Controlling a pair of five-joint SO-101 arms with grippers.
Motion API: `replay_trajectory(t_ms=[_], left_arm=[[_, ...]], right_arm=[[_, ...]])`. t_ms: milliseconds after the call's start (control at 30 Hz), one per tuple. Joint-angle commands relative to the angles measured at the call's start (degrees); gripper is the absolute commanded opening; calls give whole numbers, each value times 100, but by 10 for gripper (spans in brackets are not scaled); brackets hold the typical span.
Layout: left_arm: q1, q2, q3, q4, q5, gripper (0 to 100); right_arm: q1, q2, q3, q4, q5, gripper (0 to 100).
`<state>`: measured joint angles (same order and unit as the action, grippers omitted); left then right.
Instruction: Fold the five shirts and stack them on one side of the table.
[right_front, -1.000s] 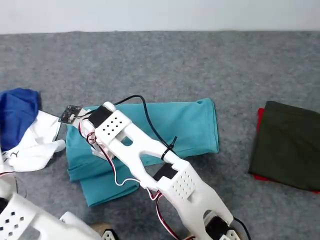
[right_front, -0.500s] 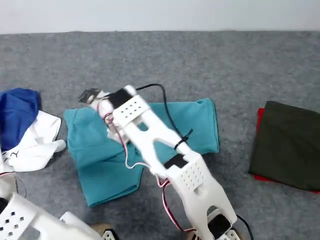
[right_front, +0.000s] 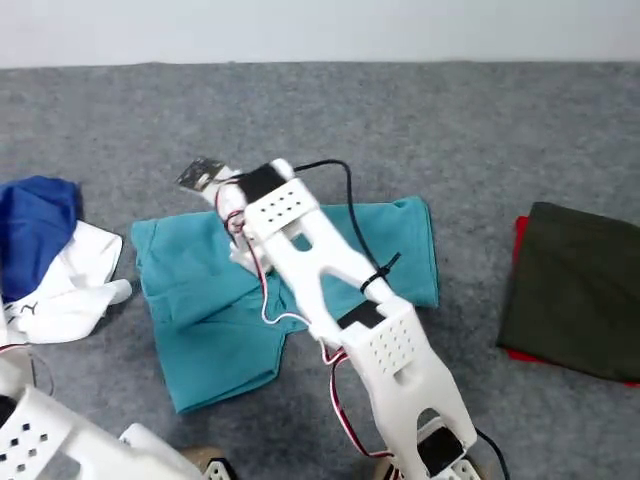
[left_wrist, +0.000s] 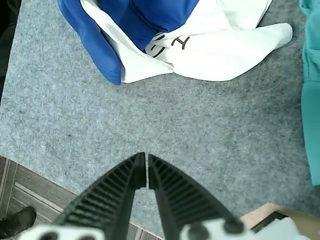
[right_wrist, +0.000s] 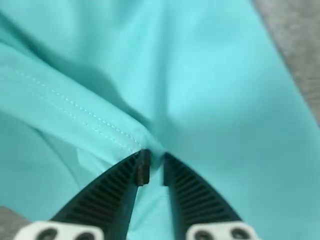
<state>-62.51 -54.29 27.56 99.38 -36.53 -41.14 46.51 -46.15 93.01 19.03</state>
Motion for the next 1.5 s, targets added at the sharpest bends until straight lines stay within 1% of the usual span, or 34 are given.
replay_trajectory(t_ms=[0,100,300,567,633,667,767,800,867,933,1100,1200,1300,1367,1467], left_arm=[[-9,-79,-13,26,26,13],[-9,-79,-13,35,26,13],[-26,-79,-13,53,26,13],[-44,-79,-13,53,35,13],[-44,-79,-13,53,35,13],[-44,-79,-13,53,35,13],[-44,-79,-13,53,35,13],[-44,-79,-13,53,35,13],[-44,-79,-13,53,35,13],[-35,-79,-13,53,35,13],[-9,-79,-4,53,35,13],[-9,-79,-4,44,35,13],[-9,-79,-4,35,35,13],[-9,-79,-4,35,35,13],[-9,-79,-4,35,35,13]], right_arm=[[-374,-664,-607,163,44,165],[-699,-646,-914,163,44,193],[-1226,-295,-1011,-224,53,235],[-1455,470,-1011,-505,53,232],[-1455,576,-1020,-523,132,206],[-1455,602,-1020,-523,281,173],[-1437,611,-1020,-479,791,30],[-1429,602,-1020,-470,888,1],[-1349,558,-1178,-277,932,26],[-1297,541,-1486,-110,958,8],[-1174,541,-2488,277,976,10],[-1121,567,-2936,303,949,10],[-1086,567,-2980,180,914,10],[-1077,567,-2998,163,747,10],[-1165,549,-2989,426,686,10]])
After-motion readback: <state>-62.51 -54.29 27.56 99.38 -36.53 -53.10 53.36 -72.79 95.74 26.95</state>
